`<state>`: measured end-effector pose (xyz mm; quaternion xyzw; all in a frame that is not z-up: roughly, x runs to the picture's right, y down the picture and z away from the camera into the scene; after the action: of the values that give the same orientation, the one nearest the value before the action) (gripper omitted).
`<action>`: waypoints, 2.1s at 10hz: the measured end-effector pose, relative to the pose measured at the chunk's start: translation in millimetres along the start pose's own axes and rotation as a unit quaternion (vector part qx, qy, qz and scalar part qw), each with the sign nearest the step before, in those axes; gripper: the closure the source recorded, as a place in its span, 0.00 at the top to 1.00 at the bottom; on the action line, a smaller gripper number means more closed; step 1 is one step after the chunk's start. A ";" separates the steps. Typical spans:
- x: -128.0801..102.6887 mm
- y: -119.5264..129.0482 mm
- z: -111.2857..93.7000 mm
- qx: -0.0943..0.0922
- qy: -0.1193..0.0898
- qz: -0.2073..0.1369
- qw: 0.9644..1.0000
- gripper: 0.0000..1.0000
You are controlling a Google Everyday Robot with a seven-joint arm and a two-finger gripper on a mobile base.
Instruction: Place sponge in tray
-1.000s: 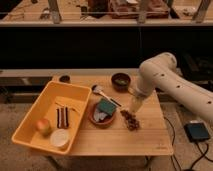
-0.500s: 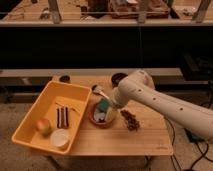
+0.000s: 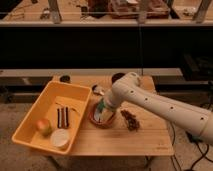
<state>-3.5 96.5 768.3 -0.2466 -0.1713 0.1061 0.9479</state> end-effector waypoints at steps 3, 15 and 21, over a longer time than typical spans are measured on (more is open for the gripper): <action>11.1 -13.5 11.3 0.013 -0.005 0.010 1.000 0.80; 47.9 -60.7 82.4 0.004 -0.038 0.042 0.998 0.46; 44.5 -62.2 67.5 -0.010 -0.091 0.051 0.995 0.00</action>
<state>19.2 85.1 867.0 -0.2537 -0.2449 0.1740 0.9194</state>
